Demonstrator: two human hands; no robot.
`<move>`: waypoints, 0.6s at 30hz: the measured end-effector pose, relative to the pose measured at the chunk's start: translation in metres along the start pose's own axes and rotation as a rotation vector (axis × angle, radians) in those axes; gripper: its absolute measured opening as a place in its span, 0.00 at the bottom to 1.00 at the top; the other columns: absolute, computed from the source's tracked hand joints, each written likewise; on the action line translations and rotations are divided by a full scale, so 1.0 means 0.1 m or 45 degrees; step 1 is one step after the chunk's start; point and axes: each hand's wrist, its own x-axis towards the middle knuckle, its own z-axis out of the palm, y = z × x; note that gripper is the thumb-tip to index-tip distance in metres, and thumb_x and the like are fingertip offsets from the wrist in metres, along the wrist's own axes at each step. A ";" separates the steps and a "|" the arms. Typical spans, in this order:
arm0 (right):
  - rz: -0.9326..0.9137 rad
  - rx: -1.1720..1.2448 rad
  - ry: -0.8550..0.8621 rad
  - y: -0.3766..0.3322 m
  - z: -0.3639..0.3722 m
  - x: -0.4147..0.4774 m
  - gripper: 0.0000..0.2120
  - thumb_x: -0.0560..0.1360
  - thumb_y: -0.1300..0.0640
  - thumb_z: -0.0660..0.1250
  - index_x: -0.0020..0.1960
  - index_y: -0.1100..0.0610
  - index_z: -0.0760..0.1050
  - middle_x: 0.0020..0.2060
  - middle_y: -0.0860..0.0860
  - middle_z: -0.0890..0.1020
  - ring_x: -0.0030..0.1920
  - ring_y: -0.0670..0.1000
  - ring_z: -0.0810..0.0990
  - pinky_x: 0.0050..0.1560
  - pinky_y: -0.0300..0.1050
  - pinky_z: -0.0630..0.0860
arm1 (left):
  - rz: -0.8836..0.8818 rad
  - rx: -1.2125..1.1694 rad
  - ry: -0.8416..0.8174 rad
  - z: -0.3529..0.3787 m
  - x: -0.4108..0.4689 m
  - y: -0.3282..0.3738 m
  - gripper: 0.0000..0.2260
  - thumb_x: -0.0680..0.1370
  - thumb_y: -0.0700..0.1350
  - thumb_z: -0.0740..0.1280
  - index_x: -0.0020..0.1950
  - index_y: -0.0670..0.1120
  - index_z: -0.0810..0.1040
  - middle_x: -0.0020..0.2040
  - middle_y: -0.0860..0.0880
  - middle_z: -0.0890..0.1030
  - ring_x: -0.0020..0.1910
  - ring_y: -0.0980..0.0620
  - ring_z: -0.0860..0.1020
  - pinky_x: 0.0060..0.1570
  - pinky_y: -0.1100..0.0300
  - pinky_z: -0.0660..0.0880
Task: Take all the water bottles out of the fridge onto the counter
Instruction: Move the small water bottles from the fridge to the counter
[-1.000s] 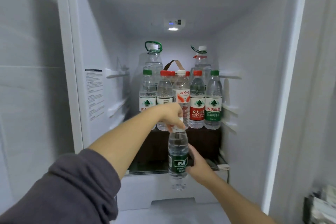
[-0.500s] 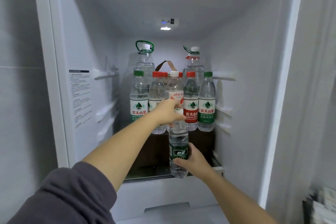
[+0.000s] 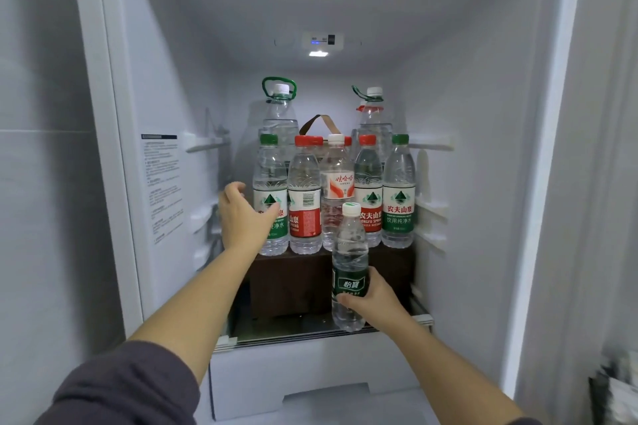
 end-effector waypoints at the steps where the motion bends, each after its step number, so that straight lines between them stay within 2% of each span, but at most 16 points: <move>1: -0.005 -0.004 0.017 0.00 0.01 0.00 0.29 0.67 0.57 0.79 0.63 0.53 0.68 0.55 0.48 0.79 0.56 0.48 0.79 0.54 0.42 0.75 | -0.054 -0.045 -0.064 0.02 0.02 0.01 0.36 0.69 0.51 0.76 0.70 0.44 0.62 0.68 0.44 0.66 0.64 0.45 0.70 0.57 0.51 0.71; 2: -0.006 -0.005 0.025 0.00 0.01 0.00 0.29 0.67 0.57 0.79 0.63 0.53 0.68 0.55 0.48 0.79 0.56 0.48 0.79 0.54 0.42 0.75 | -0.096 -0.081 -0.126 0.04 0.04 0.03 0.39 0.69 0.50 0.77 0.73 0.44 0.60 0.70 0.44 0.65 0.66 0.45 0.69 0.60 0.50 0.70; 4: 0.003 -0.004 0.022 0.00 0.02 0.01 0.28 0.68 0.57 0.78 0.61 0.51 0.67 0.53 0.47 0.78 0.55 0.48 0.78 0.55 0.43 0.75 | -0.122 -0.128 -0.211 0.09 0.07 0.05 0.41 0.68 0.48 0.78 0.73 0.43 0.59 0.69 0.43 0.66 0.63 0.46 0.70 0.59 0.51 0.70; 7: 0.014 0.003 -0.002 0.01 0.01 0.03 0.28 0.68 0.57 0.78 0.62 0.51 0.67 0.54 0.47 0.79 0.56 0.48 0.78 0.58 0.45 0.76 | -0.113 -0.164 -0.202 0.17 0.09 0.07 0.36 0.68 0.46 0.78 0.69 0.40 0.62 0.62 0.44 0.69 0.53 0.50 0.71 0.50 0.56 0.70; 14: 0.011 -0.004 0.006 0.02 0.02 0.05 0.28 0.68 0.57 0.78 0.64 0.54 0.69 0.55 0.49 0.79 0.55 0.49 0.78 0.57 0.45 0.76 | -0.143 -0.218 -0.232 0.20 0.04 0.04 0.27 0.70 0.47 0.76 0.57 0.46 0.59 0.53 0.47 0.74 0.50 0.49 0.76 0.38 0.59 0.69; 16: 0.013 0.009 -0.003 0.01 0.01 0.05 0.28 0.69 0.58 0.77 0.64 0.54 0.68 0.53 0.48 0.79 0.54 0.48 0.78 0.55 0.44 0.75 | -0.123 -0.272 -0.223 0.14 -0.06 0.07 0.27 0.71 0.47 0.76 0.58 0.46 0.59 0.53 0.48 0.73 0.51 0.49 0.76 0.39 0.60 0.70; 18: 0.017 0.000 -0.003 -0.01 0.00 0.04 0.28 0.69 0.59 0.77 0.64 0.54 0.68 0.53 0.48 0.79 0.54 0.48 0.78 0.56 0.44 0.75 | -0.074 -0.316 -0.200 0.07 -0.21 0.08 0.29 0.70 0.45 0.76 0.63 0.43 0.62 0.54 0.49 0.73 0.51 0.52 0.75 0.41 0.63 0.69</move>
